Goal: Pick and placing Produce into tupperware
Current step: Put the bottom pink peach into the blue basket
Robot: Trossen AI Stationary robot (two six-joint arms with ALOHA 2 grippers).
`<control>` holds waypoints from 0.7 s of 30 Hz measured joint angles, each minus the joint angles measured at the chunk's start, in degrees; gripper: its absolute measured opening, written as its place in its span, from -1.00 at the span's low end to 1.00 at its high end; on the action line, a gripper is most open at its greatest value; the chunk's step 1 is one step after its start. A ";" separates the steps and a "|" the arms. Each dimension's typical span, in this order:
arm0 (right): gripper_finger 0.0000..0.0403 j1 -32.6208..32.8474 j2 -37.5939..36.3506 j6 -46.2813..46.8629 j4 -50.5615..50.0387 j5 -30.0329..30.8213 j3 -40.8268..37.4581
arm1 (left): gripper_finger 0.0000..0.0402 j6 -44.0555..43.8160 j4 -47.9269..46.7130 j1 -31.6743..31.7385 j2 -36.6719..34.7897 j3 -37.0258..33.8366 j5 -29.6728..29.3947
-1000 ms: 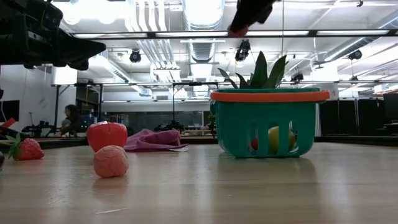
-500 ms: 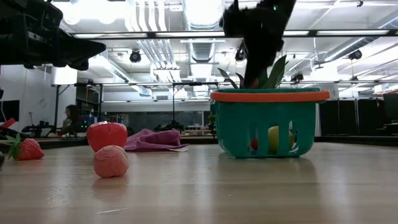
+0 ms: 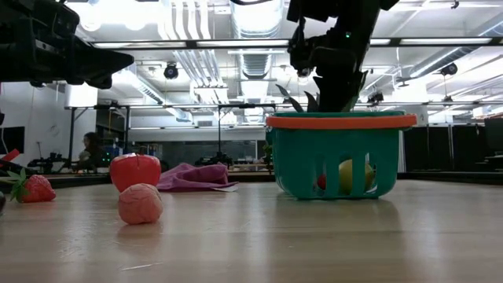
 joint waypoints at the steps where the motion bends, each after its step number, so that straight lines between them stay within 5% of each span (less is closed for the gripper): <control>1: -0.81 0.00 0.00 0.08 -0.02 0.11 0.00 | -1.00 0.02 0.00 0.00 0.00 0.00 0.00; 21: -0.65 0.00 0.02 0.08 -0.59 0.17 0.00 | -1.00 0.00 0.00 0.00 0.00 0.00 0.02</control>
